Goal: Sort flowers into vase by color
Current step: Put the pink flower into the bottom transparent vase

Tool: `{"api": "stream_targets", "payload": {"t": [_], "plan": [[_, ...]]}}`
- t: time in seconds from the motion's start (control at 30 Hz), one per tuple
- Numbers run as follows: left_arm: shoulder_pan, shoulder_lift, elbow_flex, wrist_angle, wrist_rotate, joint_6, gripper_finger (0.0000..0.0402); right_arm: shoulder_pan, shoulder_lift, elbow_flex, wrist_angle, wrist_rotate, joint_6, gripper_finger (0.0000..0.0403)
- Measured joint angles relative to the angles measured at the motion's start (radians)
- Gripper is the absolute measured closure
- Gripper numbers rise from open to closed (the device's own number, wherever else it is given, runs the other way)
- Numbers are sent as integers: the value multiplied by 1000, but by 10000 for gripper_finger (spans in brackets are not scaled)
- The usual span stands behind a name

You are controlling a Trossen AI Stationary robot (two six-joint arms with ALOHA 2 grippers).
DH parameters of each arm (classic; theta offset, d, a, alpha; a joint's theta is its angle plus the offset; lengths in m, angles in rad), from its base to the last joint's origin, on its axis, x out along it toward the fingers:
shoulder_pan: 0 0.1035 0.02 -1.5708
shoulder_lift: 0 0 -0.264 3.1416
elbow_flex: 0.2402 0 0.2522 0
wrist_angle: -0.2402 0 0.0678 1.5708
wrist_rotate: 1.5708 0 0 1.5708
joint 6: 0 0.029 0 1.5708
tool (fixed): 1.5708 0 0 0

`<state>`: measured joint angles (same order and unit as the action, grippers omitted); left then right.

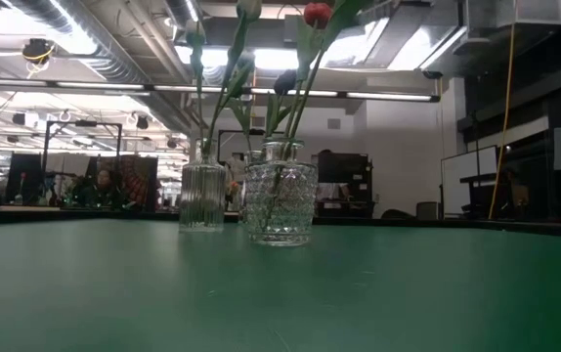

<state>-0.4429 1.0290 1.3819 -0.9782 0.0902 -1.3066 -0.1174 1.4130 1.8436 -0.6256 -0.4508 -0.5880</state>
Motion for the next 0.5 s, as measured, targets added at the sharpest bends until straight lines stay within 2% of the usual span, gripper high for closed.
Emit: {"api": "stream_targets", "payload": {"t": [0.2, 0.37, 0.5], "plan": [[-1, 62, 54, 66, 59, 14, 400, 129, 79, 47, -5, 128, 1, 212], [11, 114, 114, 100, 90, 30, 399, 202, 162, 109, -8, 189, 2, 212], [34, 134, 153, 101, 94, -21, 399, 260, 223, 207, -7, 223, -7, 212]]}}
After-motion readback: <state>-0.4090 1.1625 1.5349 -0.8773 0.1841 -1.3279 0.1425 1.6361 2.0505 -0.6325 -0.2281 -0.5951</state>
